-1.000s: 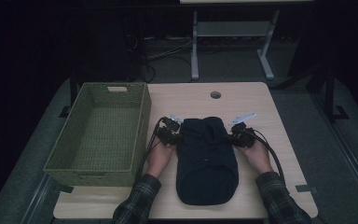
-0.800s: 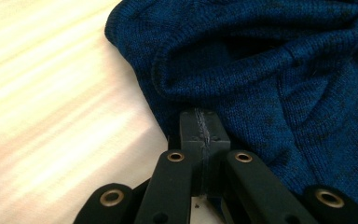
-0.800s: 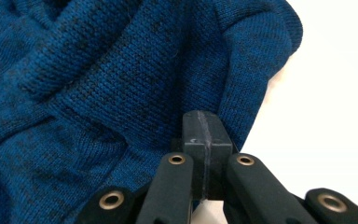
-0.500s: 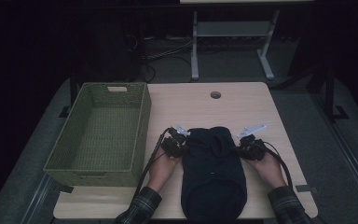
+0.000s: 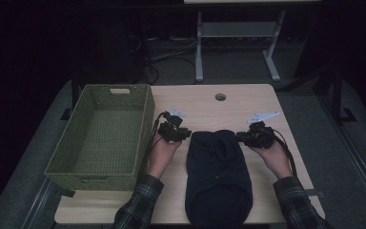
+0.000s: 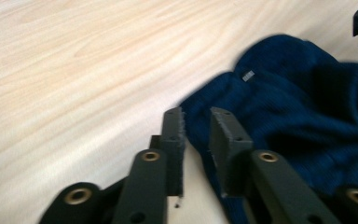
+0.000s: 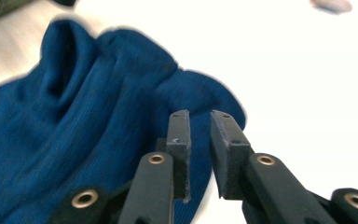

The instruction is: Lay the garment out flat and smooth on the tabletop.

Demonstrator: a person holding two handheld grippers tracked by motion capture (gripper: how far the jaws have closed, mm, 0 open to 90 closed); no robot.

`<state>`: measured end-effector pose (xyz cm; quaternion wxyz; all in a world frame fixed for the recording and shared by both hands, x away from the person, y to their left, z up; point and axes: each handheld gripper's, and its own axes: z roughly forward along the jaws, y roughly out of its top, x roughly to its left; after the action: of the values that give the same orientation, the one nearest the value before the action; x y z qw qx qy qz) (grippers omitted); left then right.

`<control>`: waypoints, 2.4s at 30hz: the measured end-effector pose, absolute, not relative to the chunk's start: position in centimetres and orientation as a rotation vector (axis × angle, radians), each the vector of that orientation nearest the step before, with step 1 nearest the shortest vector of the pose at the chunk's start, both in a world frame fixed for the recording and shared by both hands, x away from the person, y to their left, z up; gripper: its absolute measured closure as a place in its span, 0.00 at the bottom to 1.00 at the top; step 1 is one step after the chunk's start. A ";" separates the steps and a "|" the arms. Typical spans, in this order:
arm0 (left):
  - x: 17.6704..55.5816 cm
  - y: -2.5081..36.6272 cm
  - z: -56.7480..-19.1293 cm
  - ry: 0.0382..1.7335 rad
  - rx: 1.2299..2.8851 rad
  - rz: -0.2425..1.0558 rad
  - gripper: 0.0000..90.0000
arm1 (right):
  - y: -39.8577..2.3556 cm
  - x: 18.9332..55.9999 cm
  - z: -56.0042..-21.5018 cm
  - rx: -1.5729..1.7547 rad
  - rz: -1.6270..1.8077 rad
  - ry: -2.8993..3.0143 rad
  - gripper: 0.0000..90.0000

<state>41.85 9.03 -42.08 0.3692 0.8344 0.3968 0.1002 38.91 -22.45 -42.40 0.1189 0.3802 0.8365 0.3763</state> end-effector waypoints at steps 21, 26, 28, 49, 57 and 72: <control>44.7 7.4 -45.7 1.051 2.246 0.188 0.52 | -22.0 44.5 -46.0 1.251 1.042 2.512 0.64; 44.8 7.2 -45.9 1.034 2.253 0.185 0.54 | -22.0 44.5 -46.4 1.257 1.052 2.528 0.65; 44.8 7.2 -45.9 1.010 2.266 0.172 0.58 | -21.9 44.4 -46.5 1.256 1.054 2.538 0.66; 44.8 7.4 -45.4 1.002 2.249 0.156 0.93 | -20.6 44.2 -45.9 1.185 0.989 2.552 0.95; 45.1 7.9 -43.8 1.026 2.197 0.233 0.93 | -20.2 44.8 -44.7 1.188 1.016 2.501 0.95; 45.8 8.8 -39.4 1.010 2.124 0.419 0.93 | -19.2 46.0 -40.2 1.120 1.065 2.405 0.95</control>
<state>45.77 8.79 -39.43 0.3677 0.8268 0.3931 0.1630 45.96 -19.18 -40.15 0.1410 0.3879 0.8328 0.3689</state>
